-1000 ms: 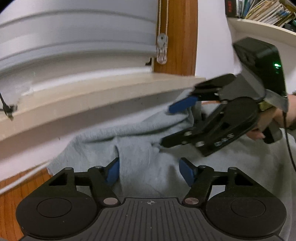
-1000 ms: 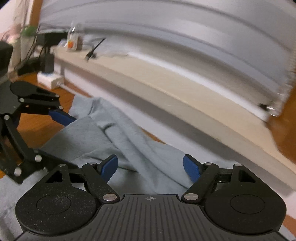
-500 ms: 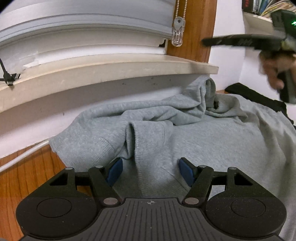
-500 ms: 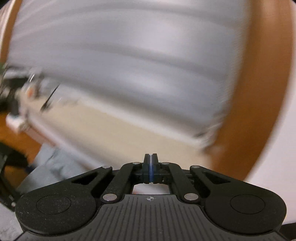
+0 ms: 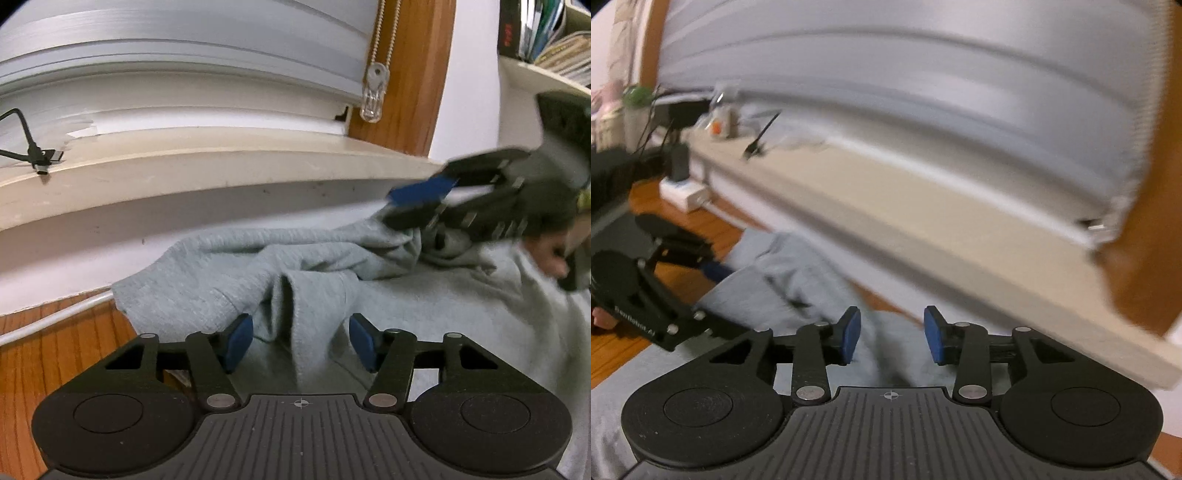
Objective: Fold clothes
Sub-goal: 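Grasp the sweatshirt with the right tool, lift it and fold it over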
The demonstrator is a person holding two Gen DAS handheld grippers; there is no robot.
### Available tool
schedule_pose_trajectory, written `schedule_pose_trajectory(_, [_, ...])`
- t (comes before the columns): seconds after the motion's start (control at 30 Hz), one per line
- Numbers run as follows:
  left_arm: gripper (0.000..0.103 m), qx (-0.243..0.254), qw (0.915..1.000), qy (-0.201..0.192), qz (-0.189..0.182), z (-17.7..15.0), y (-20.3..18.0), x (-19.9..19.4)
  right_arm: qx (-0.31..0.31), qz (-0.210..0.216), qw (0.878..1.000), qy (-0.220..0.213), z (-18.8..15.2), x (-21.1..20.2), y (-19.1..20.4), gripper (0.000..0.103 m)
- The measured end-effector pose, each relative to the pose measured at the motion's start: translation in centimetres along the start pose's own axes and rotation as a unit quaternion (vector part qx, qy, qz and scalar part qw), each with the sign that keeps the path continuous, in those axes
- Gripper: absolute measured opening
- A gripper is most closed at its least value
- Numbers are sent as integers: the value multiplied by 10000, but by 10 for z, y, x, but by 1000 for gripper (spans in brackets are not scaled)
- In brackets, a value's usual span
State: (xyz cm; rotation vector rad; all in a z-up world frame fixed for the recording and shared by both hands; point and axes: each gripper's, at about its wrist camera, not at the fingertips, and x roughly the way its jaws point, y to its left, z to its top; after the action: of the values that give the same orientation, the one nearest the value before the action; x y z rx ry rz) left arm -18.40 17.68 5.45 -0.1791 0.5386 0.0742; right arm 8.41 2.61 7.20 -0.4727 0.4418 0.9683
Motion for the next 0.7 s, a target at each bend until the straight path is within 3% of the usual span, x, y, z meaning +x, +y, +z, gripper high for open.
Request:
schedule_pose_trajectory(0.17, [59, 85, 10000, 17, -40, -1, -3, 2, -171, 49, 9988, 464, 1, 43, 22, 43])
schedule_pose_trajectory(0.27, [59, 171, 9998, 58, -81, -1, -7, 4, 85, -12, 9990, 429, 2, 53, 20, 41])
schedule_pose_trajectory(0.37, [59, 251, 9996, 138, -39, -2, -10, 6, 348, 55, 9992, 202, 3, 46, 13, 8])
schedule_pose_trajectory(0.6, [59, 153, 9998, 152, -27, -2, -7, 9, 510, -349, 9957, -687, 20, -12, -18, 6])
schedule_pose_trajectory(0.7, [59, 110, 9998, 142, -13, -3, -4, 9, 591, -722, 9900, -1059, 28, -51, -47, 6])
